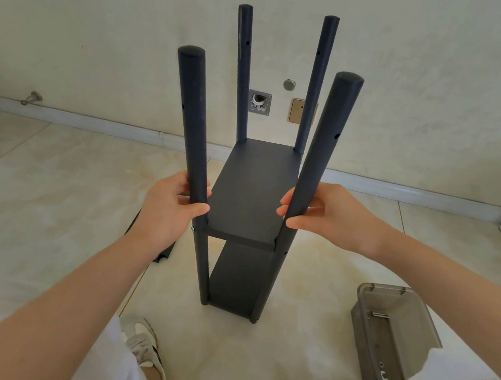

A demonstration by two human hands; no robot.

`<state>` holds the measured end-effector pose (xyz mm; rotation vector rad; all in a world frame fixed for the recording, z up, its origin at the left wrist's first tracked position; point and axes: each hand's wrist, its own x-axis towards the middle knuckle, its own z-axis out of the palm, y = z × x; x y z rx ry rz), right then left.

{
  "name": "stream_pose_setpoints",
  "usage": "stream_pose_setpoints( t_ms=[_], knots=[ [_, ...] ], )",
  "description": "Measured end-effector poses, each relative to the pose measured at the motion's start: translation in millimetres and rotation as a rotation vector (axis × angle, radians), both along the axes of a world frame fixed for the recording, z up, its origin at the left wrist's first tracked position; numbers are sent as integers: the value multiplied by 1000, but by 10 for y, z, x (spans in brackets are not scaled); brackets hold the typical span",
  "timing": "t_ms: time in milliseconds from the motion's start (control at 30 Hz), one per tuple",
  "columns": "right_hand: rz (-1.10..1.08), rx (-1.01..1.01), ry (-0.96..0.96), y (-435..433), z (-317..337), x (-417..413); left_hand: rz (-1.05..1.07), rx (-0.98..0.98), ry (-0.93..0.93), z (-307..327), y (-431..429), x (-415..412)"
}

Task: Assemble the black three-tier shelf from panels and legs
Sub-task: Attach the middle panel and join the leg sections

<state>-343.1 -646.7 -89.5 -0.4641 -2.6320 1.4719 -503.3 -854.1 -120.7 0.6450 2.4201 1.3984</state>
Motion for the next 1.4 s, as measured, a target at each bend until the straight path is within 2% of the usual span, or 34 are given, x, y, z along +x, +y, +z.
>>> stream_pose_setpoints(
  t_ms=[133, 233, 300, 400, 433, 500, 633, 700, 833, 1000, 1200, 1400],
  knots=[
    [16, 15, 3, -56, 10, -8, 62, -12, -37, -94, -27, 52],
    [15, 33, 2, -63, 45, -3, 96, -3, 14, -177, -22, 88],
    [27, 46, -6, -59, 65, 10, 169, -15, 56, -270, -12, 161],
    [43, 81, -27, -56, 69, 19, 298, -89, -14, -468, -18, 370],
    [42, 99, -37, -51, 58, 16, 289, -143, -29, -546, -19, 469],
    [37, 139, -57, -40, 37, 9, 154, -230, 57, -678, -14, 697],
    [41, 199, -84, -35, 29, 13, -238, -250, 428, -787, 102, 966],
    [60, 230, -108, -42, 24, 20, -312, -262, 578, -794, 229, 965],
    [80, 239, -122, -47, -4, 41, -297, -170, 614, -811, 425, 787],
    [109, 172, -100, -77, -64, 53, -382, -229, 736, -954, 496, 637],
    [142, 141, -124, -105, -97, 54, -285, -121, 863, -1152, 506, 601],
    [151, 133, -171, -93, -108, 37, -265, -90, 876, -1192, 516, 619]
  ],
)
